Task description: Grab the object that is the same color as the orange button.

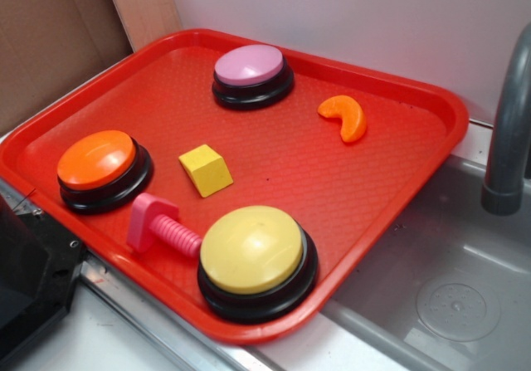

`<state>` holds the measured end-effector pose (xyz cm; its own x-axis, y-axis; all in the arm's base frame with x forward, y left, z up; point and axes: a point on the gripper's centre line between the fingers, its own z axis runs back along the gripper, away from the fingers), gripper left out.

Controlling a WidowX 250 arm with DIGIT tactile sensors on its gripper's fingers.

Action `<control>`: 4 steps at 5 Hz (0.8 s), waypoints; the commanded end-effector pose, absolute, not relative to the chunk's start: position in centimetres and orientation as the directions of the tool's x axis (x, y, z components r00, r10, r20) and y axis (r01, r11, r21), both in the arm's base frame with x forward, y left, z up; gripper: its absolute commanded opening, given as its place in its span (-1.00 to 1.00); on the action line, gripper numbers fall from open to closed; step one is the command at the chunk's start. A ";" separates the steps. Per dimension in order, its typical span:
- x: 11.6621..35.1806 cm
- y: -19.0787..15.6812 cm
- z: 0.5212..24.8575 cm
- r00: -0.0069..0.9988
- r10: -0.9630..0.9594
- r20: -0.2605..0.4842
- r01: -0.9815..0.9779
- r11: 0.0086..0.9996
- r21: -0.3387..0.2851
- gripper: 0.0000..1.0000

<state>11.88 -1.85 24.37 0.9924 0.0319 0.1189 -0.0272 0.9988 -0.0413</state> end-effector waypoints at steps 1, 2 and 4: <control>11.9 -1.8 24.4 0.992 0.032 0.119 -0.027 0.999 -0.041 1.00; 16.0 -2.3 22.9 0.981 0.072 0.178 -0.048 0.990 -0.134 1.00; 23.9 -4.9 19.0 0.926 0.196 0.323 -0.169 0.980 -0.109 1.00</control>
<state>23.66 -5.07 17.73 0.9363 0.2028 0.2867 -0.1836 0.9786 -0.0929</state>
